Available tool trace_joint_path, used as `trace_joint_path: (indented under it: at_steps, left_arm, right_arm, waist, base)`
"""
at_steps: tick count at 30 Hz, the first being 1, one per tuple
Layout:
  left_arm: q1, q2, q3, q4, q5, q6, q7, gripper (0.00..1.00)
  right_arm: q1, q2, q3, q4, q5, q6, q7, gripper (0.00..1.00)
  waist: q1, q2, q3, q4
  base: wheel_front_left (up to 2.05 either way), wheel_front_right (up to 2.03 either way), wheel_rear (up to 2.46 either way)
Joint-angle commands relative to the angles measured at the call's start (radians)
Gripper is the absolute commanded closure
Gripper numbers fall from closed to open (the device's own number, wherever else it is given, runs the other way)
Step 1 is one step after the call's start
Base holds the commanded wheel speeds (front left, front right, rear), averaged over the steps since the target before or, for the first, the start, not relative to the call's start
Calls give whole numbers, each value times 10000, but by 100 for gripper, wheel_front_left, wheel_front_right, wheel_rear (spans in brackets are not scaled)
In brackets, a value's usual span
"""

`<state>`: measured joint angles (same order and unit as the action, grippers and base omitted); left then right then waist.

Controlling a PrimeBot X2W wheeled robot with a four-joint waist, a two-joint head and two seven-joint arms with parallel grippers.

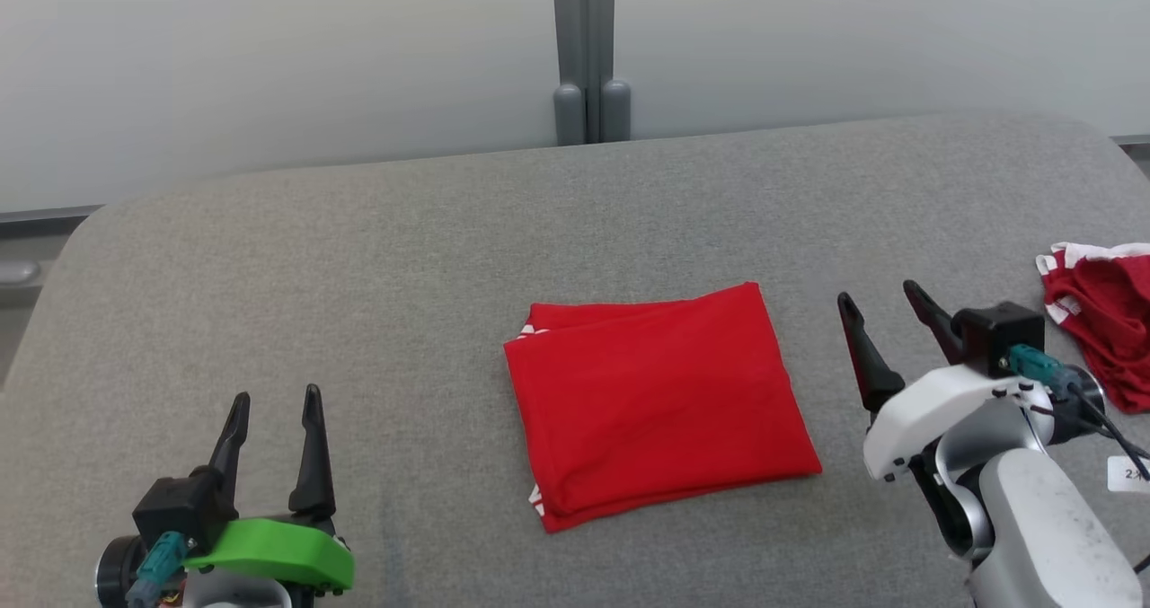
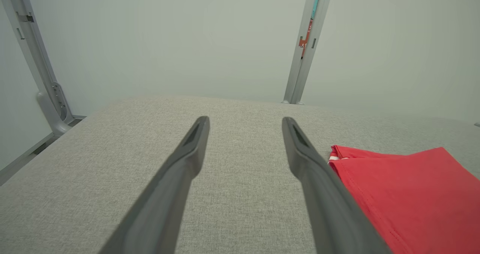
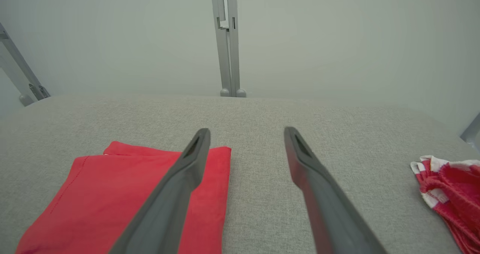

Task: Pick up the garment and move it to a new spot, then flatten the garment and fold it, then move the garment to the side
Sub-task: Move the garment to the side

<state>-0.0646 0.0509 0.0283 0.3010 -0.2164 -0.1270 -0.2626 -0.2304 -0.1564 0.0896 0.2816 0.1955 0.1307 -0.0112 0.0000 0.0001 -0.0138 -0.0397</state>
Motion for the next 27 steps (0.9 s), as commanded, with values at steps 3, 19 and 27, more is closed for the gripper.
trace_joint_path:
  at_steps: [3, 19, 27]
  left_arm:
    - [-197, 19, -90, -129, -1, -21, -21, 0]
    - [-862, 15, -346, -443, 99, -37, -21, 0]
    - [-934, 14, -369, -471, 135, -40, -21, 0]
  right_arm:
    - [-422, -208, 67, 331, 231, -3, 710, 0]
    - [-1926, -597, 960, 3854, 1455, -6, 2992, 0]
    - [-2025, -296, 1995, 5450, 2216, 3, 4476, 100]
  waist:
    - [0, -1, 256, 398]
    - [0, -1, 1559, 1839]
    - [0, -1, 1652, 1723]
  base:
    - [0, 0, 0]
    - [0, 0, 0]
    - [0, 0, 0]
